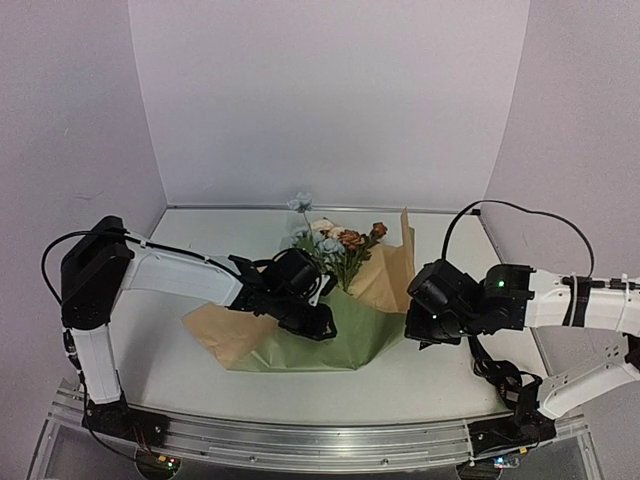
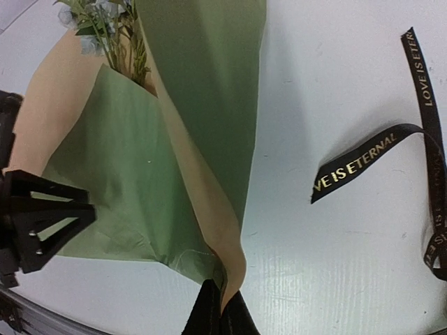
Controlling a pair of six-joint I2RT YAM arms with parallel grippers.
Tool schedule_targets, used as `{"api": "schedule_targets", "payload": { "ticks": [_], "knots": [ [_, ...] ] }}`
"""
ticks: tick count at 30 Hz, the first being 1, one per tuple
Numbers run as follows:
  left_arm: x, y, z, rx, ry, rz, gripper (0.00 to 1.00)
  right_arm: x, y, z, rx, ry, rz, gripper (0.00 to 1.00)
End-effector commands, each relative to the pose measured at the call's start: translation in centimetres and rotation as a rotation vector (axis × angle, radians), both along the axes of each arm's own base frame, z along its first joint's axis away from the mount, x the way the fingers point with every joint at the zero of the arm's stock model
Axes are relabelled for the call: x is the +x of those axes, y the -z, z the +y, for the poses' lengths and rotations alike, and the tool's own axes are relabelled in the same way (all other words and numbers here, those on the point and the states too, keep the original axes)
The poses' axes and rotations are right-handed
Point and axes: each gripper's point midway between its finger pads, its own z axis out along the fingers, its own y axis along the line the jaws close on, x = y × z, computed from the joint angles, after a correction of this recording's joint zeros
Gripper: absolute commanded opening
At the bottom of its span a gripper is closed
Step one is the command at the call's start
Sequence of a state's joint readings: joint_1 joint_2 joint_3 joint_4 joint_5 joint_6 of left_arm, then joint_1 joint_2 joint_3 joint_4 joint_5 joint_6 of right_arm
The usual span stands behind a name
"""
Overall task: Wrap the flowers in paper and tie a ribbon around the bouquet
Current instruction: Fold the one-fourth-folded wrapping paper at the center of the board.
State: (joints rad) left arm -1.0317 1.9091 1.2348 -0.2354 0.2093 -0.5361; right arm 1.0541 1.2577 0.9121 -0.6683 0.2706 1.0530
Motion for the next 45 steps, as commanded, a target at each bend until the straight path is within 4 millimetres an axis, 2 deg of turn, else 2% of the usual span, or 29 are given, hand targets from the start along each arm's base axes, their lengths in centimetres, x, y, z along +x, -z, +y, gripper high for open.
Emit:
{"api": "schedule_targets", "payload": {
  "ticks": [1, 4, 8, 15, 18, 21, 27, 30, 32, 35, 39, 42, 45],
  "knots": [
    [-1.0, -1.8, 3.5, -0.034, -0.036, 0.062, 0.27, 0.3, 0.1, -3.1, -0.119, 0.009, -0.014, 0.00],
    [-2.7, -0.5, 5.9, -0.021, -0.033, 0.122, 0.24, 0.6, 0.0, -3.6, -0.156, -0.003, -0.016, 0.00],
    [-4.2, 0.4, 7.3, -0.018, -0.024, 0.160, 0.22, 0.9, -0.7, -3.4, -0.201, -0.036, -0.018, 0.00],
    [-3.5, 3.9, 7.9, 0.042, -0.052, 0.188, 0.15, 1.3, -1.3, -1.3, -0.225, -0.128, 0.018, 0.00],
    [-3.1, 4.8, 7.7, 0.055, -0.060, 0.187, 0.13, 1.4, -1.5, 0.3, -0.207, -0.176, 0.041, 0.00],
    [-3.0, 5.3, 7.6, 0.055, -0.064, 0.192, 0.12, 1.4, -1.7, 2.8, -0.171, -0.249, 0.065, 0.00],
    [-2.9, 5.5, 7.6, 0.046, -0.073, 0.199, 0.11, 1.9, -1.2, 9.6, -0.036, -0.383, 0.101, 0.00],
    [-2.6, 5.2, 7.6, 0.039, -0.079, 0.198, 0.12, 1.9, 0.1, 12.5, 0.016, -0.425, 0.155, 0.00],
    [-2.4, 4.8, 7.6, 0.031, -0.083, 0.197, 0.12, 2.0, 1.6, 13.7, 0.033, -0.430, 0.187, 0.00],
    [-2.0, 3.9, 7.8, 0.022, -0.090, 0.197, 0.12, 2.2, 3.5, 15.1, 0.058, -0.434, 0.216, 0.00],
    [-1.0, 1.4, 8.0, -0.002, -0.111, 0.182, 0.17, 2.5, 5.8, 16.0, 0.071, -0.426, 0.237, 0.00],
    [1.0, -0.8, 8.8, -0.045, -0.175, 0.188, 0.21, 2.6, 6.8, 16.4, 0.076, -0.429, 0.240, 0.00],
    [4.1, -3.2, 9.7, -0.147, -0.263, 0.223, 0.28, 2.7, 7.7, 16.8, 0.082, -0.435, 0.243, 0.00]
  ]
}}
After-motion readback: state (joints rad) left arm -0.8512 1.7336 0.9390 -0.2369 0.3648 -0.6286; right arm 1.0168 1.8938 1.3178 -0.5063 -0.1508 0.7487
